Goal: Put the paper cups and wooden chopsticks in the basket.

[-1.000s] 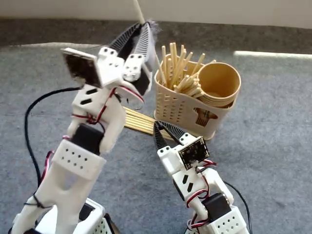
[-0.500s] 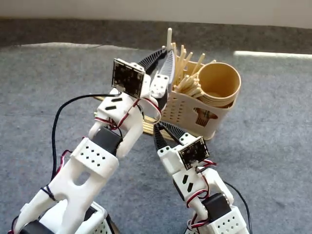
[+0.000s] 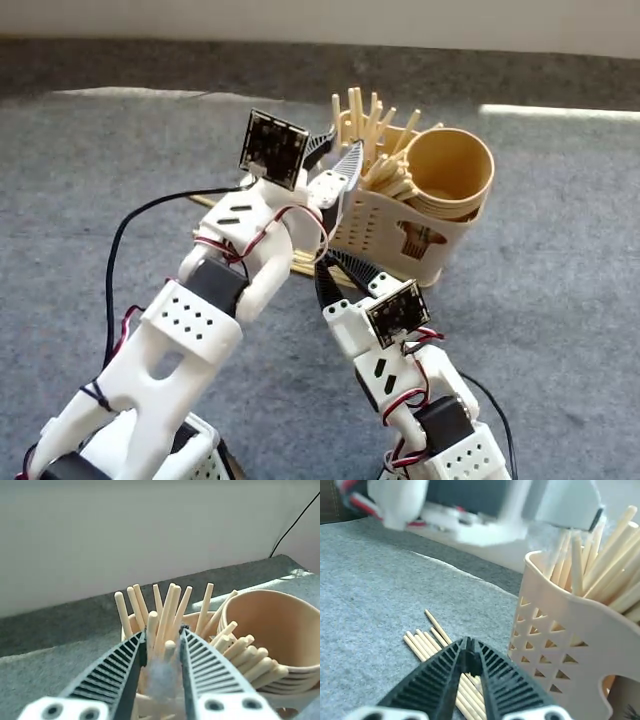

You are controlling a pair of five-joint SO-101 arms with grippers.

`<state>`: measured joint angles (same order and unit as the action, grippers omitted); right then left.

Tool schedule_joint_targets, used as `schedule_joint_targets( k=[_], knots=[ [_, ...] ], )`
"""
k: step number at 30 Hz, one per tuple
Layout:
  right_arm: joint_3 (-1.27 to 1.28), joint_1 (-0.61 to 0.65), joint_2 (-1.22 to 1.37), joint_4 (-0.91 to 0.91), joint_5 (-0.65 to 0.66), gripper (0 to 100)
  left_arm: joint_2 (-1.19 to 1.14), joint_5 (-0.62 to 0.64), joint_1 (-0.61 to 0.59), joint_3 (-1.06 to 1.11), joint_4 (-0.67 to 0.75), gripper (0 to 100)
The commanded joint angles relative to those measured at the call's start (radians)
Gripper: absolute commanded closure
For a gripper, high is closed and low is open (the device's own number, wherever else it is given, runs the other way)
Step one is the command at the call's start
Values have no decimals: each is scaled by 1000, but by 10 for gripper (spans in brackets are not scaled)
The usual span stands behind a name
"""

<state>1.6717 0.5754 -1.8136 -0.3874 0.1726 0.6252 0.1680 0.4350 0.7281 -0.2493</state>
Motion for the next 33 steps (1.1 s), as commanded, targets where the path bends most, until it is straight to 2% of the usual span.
schedule_joint_targets(
  k=[1,4,9,11,24,29,33],
  knots=[
    [156,10,5,-2,12,993,8,17,-12,-84,-3,878],
    [156,10,5,-2,12,993,10,17,-12,-110,-3,886],
    [156,8,7,-4,12,993,12,17,-33,-165,-6,999],
    [156,8,7,-4,12,993,36,20,-54,-168,-31,986],
    [156,8,7,-4,12,993,369,25,-79,-163,-387,994],
    [156,8,7,-4,12,993,444,25,-153,-163,-563,994],
    [156,8,7,-4,12,993,458,25,-245,-162,-631,994]
  ],
)
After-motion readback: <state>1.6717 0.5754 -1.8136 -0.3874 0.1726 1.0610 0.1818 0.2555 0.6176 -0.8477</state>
